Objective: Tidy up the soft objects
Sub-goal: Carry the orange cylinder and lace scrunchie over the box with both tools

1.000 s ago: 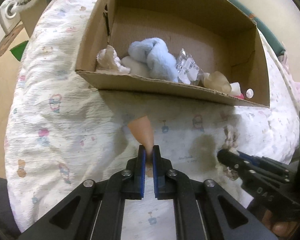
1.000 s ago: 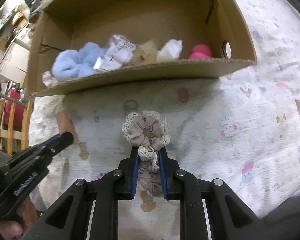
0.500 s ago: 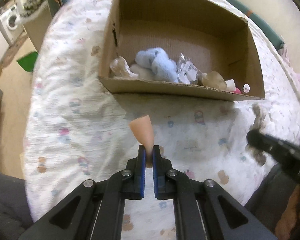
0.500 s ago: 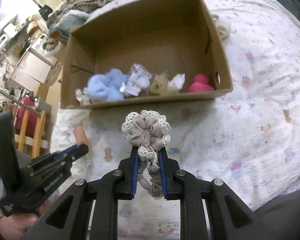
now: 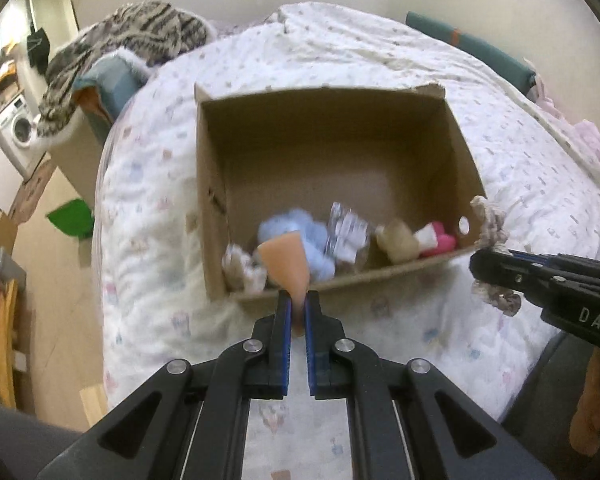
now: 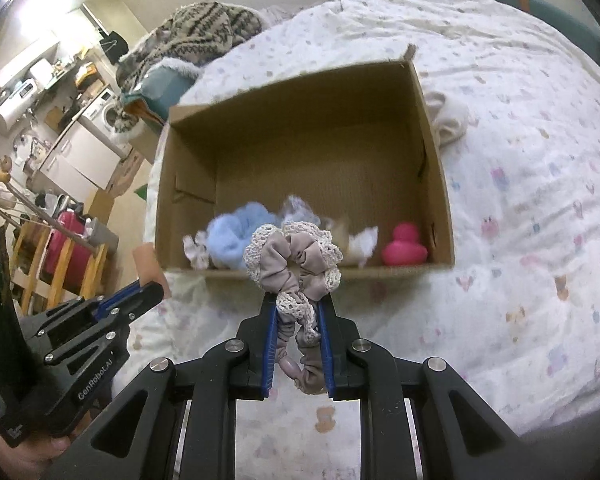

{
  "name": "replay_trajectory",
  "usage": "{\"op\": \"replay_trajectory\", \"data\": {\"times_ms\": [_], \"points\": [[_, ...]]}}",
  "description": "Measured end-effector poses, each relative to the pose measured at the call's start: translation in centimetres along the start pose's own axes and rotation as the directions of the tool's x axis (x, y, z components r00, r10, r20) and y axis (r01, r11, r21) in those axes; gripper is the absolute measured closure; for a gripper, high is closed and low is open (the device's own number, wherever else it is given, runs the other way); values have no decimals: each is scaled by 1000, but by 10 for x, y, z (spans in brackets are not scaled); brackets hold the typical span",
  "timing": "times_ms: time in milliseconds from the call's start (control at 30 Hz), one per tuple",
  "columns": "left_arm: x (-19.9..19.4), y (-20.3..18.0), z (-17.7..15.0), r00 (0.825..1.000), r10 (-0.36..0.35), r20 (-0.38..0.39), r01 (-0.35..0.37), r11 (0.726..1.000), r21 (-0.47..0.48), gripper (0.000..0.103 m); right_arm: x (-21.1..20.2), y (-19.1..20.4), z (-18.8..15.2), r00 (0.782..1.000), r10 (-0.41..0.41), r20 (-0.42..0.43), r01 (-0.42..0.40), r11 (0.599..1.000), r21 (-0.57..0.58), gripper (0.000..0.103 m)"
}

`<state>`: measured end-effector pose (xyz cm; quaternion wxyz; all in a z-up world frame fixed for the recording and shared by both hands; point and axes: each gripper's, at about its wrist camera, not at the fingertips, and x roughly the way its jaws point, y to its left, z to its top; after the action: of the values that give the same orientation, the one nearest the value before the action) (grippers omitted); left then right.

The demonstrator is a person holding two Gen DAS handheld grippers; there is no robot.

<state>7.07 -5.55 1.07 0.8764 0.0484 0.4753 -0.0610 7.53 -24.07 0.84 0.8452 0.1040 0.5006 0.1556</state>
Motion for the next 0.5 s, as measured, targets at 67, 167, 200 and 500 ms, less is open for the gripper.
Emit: {"op": "replay_trajectory", "data": {"times_ms": [67, 167, 200, 500], "points": [[1, 1, 10, 1000, -14, 5, 14, 1000, -8, 97, 1, 2, 8, 1000, -2, 18, 2, 1000, -12, 82], [5, 0, 20, 1000, -21, 7, 21, 1000, -12, 97, 6, 2, 21, 999, 2, 34, -2, 1000, -10, 82], [8, 0, 24, 1000, -24, 4, 24, 1000, -13, 97, 8, 0, 26, 999, 7, 38, -6, 1000, -4, 82], [38, -3, 51, 998, -55, -17, 55, 998, -24, 97, 31, -15, 54, 996, 44, 74, -48, 998, 46, 82]]}}
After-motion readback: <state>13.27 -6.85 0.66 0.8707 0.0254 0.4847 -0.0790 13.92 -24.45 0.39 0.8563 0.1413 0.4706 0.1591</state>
